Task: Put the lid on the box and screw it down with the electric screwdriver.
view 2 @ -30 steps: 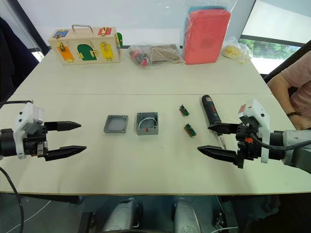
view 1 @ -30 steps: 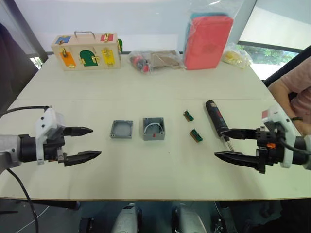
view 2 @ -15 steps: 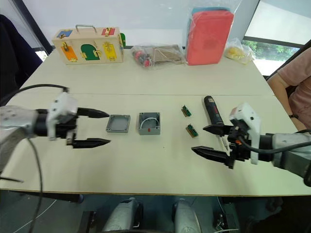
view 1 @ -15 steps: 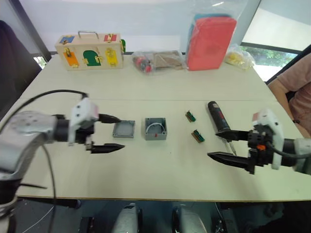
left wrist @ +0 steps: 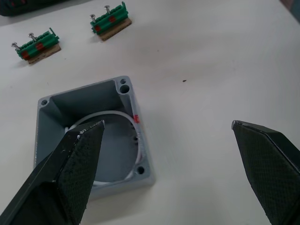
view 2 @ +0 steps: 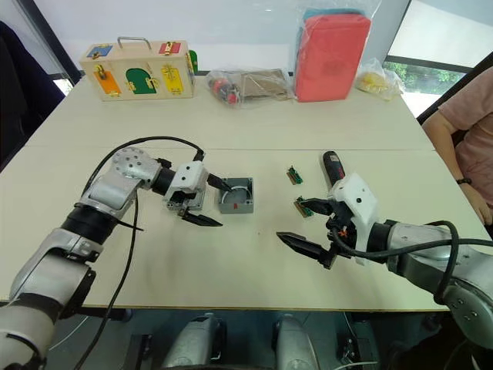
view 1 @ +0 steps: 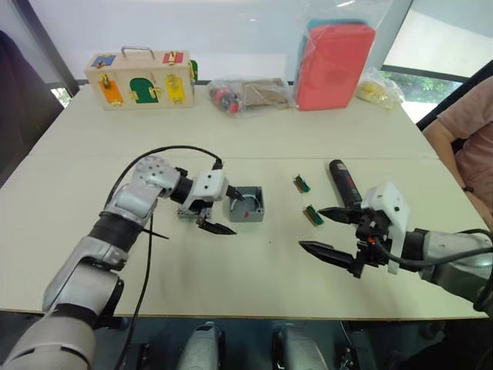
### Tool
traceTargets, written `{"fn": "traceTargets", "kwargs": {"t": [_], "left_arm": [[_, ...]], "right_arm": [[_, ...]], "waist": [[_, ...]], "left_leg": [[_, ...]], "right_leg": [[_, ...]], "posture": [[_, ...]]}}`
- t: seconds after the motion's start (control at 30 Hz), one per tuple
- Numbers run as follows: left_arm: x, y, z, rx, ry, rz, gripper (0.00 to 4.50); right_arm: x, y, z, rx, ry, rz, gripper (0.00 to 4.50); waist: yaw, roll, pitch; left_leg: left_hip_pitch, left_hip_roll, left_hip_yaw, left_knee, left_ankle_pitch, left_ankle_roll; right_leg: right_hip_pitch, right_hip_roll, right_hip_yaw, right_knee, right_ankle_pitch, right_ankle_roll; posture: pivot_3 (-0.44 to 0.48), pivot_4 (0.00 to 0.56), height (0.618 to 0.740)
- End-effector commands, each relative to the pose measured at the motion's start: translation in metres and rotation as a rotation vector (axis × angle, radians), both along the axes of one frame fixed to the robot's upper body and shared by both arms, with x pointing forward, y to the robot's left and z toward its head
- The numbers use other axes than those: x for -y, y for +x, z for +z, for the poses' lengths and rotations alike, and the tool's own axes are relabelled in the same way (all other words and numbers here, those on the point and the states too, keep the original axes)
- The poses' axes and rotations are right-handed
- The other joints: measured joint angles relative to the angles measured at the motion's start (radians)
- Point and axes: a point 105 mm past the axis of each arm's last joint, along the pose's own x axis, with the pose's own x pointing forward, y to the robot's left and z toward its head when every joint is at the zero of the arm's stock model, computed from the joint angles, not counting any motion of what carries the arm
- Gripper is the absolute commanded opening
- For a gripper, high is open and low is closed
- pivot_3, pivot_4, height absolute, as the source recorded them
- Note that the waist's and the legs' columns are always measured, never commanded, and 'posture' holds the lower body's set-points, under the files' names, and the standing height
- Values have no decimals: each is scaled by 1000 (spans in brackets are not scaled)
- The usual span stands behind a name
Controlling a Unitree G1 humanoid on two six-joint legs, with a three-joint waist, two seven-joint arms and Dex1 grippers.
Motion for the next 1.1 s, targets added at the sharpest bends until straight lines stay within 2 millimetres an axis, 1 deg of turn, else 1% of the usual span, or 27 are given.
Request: {"fn": "traceTargets", "kwargs": {"t": [0.03, 0.13, 0.27, 0.33, 0.4, 0.43, 0.47, 0.53, 0.67, 0.7, 0.87, 0.97, 1.1], "left_arm": [[11, 6, 2, 29, 3, -33, 4470], [18, 8, -5, 27, 11, -49, 4470], [30, 8, -7, 21, 12, -81, 4470], [32, 8, -10, 41, 43, -110, 4073], [33, 8, -11, 50, 61, -122, 3480], [33, 8, -12, 45, 64, -126, 2922], [34, 9, -13, 44, 73, -132, 2619], [34, 9, -14, 42, 90, -148, 1710], [32, 8, -17, 33, 125, -171, 176], [30, 8, -18, 30, 136, -177, 69], [26, 6, -12, 28, 161, -239, 69], [24, 7, -12, 28, 174, -242, 69], [27, 5, -13, 45, 183, -279, 69]], "right_arm": [[-4, -3, 8, 55, 18, -14, 4500], [-1, -3, 7, 66, 6, -44, 4500], [1, -4, 7, 73, 5, -67, 4500], [2, -4, 6, 68, -1, -73, 4500], [2, -3, 6, 72, 0, -78, 4500], [3, -3, 7, 76, 3, -83, 4500], [3, -3, 8, 79, 4, -86, 4500], [4, -3, 10, 82, 4, -90, 4500], [5, -4, 10, 80, 3, -95, 4500], [5, -5, 9, 78, 5, -96, 4500], [4, -5, 10, 72, 10, -95, 4500], [3, -6, 10, 69, 12, -92, 4500], [4, -6, 10, 62, 8, -89, 4500]], "waist": [[0, 0, 0], [0, 0, 0], [0, 0, 0], [0, 0, 0], [-1, 0, 0], [0, 0, 0], [0, 0, 0], [0, 0, 0], [0, 0, 0], [1, 0, 0], [0, 0, 0], [-1, 0, 0], [-1, 0, 0]], "left_leg": [[0, 0, 0, 0, 0, 0], [0, 0, -1, 0, 0, 0], [0, 0, -1, 0, 0, 0], [0, 0, -1, 0, 0, 0], [0, 0, -1, 0, 0, 0], [0, 0, -1, 0, 0, 0], [0, 0, -2, 0, 0, 0], [0, 0, -2, 0, 0, 0], [0, 0, -2, 0, 0, 0], [0, 0, -2, 0, 0, 0], [0, 0, -2, 1, 0, 0], [0, 0, -2, 1, 0, 0], [0, 0, -3, 1, 0, 0]], "right_leg": [[0, 0, 0, 0, 1, 1], [0, 0, 0, 0, 1, 1], [0, 0, 0, 0, 1, 2], [0, 0, 0, 0, 1, 2], [0, 0, 0, 0, 1, 2], [0, 0, 0, 0, 1, 2], [0, 0, 0, 0, 1, 2], [0, 0, 0, 0, 1, 2], [0, 0, 0, 0, 1, 2], [0, 0, 0, 0, 1, 2], [0, 0, 0, 1, 1, 2], [0, 0, 0, 1, 1, 2], [0, 0, 0, 1, 1, 2]], "posture": [[0, 150, 730], [0, 150, 730], [0, 150, 730], [0, 150, 730], [0, 150, 730], [0, 150, 730], [0, 150, 730], [0, 150, 730], [0, 150, 730], [0, 150, 730], [0, 150, 730], [0, 150, 730], [0, 150, 730]]}}
